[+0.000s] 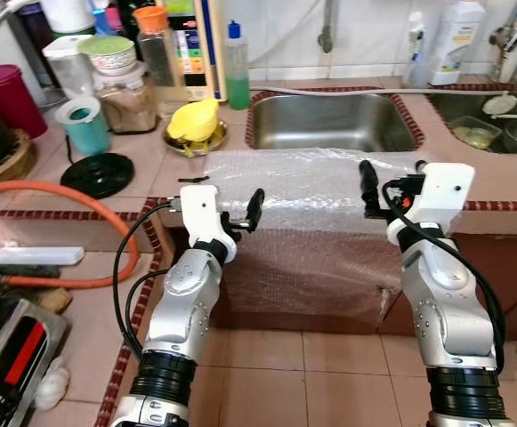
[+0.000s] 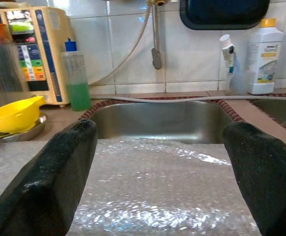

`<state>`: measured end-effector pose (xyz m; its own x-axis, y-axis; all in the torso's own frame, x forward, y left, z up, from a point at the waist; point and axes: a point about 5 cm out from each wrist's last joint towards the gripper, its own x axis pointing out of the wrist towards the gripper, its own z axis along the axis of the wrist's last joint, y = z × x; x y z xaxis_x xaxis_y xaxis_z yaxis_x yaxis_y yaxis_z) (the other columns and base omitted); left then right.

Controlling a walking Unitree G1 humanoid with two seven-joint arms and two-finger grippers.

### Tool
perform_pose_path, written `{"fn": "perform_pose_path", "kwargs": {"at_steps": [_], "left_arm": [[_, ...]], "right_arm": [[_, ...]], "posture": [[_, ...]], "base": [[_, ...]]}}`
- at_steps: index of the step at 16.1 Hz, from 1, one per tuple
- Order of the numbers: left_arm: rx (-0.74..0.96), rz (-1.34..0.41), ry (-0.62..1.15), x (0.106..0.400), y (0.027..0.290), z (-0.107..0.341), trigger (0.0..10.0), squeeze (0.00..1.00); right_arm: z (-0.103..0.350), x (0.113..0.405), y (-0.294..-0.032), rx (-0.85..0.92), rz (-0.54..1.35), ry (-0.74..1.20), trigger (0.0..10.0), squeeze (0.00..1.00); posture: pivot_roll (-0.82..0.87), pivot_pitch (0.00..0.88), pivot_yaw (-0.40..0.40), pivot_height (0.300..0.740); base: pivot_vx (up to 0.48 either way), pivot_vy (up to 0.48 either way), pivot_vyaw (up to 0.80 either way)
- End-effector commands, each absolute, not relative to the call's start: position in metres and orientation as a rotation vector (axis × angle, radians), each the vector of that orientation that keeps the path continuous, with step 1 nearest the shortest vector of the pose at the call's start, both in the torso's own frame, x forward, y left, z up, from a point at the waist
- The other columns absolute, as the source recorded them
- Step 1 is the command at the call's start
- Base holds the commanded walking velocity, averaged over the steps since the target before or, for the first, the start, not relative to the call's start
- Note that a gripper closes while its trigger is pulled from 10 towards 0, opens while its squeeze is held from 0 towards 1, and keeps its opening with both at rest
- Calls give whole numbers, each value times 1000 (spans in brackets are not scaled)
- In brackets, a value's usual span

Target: Kitchen organization

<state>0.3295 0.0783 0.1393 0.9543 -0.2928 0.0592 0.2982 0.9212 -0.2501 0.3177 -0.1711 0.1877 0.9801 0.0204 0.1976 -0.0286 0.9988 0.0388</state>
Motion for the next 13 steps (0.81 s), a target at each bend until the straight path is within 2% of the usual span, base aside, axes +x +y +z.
{"fn": "perform_pose_path", "kwargs": {"at_steps": [1, 12, 13], "left_arm": [[-256, -308, -41, 329, 80, 144, 10000, 0], [-267, -330, -36, 328, 77, 144, 10000, 0], [-263, -327, -35, 327, 78, 144, 10000, 0]], "right_arm": [[189, 318, -169, 43, 37, -202, 10000, 0], [188, 316, -170, 40, 28, -201, 10000, 0], [188, 316, -169, 40, 29, -201, 10000, 0]], "posture": [[-49, 0, 66, 740], [-58, 0, 74, 740], [-57, 0, 74, 740]], "base": [[0, 0, 0], [0, -427, 0], [0, 0, 0]]}}
